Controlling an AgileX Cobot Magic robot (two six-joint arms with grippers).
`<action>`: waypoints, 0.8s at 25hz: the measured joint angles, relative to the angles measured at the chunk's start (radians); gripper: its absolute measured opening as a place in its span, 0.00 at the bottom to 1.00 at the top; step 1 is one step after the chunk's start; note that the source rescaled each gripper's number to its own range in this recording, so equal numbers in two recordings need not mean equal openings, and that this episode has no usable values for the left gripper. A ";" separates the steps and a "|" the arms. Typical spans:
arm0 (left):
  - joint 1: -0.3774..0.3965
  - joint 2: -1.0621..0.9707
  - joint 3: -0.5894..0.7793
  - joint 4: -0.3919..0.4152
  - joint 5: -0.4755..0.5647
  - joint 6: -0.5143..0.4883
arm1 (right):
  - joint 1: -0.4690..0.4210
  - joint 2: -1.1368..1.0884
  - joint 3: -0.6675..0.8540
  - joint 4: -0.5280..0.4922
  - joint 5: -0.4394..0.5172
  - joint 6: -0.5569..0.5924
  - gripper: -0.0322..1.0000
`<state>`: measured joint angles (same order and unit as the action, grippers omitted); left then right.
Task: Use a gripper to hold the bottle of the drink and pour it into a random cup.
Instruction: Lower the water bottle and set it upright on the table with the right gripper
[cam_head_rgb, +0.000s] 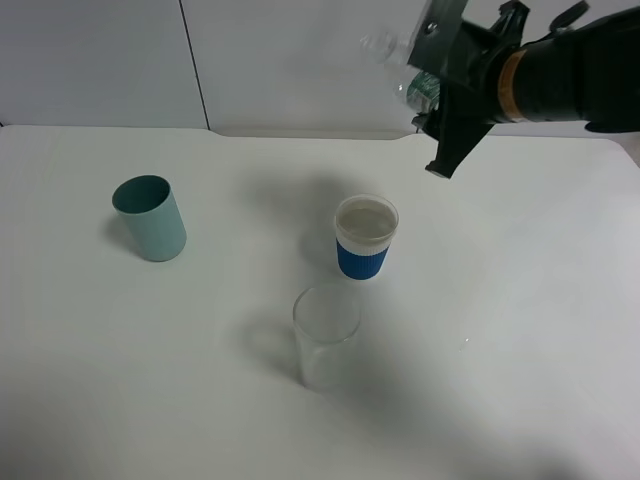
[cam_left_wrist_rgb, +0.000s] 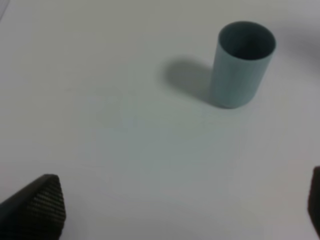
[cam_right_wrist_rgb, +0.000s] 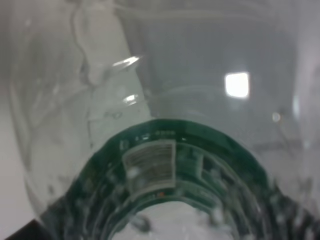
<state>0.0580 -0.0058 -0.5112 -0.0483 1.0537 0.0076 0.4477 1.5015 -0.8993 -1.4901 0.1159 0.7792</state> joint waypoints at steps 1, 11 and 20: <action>0.000 0.000 0.000 0.000 0.000 0.000 | -0.020 -0.006 0.000 0.042 -0.018 0.008 0.03; 0.000 0.000 0.000 0.000 0.000 0.000 | -0.190 -0.020 0.000 0.313 -0.302 0.019 0.03; 0.000 0.000 0.000 0.000 0.000 0.000 | -0.332 -0.006 0.000 0.334 -0.556 0.060 0.03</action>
<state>0.0580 -0.0058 -0.5112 -0.0483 1.0537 0.0076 0.1158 1.4960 -0.8993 -1.1557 -0.4401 0.8390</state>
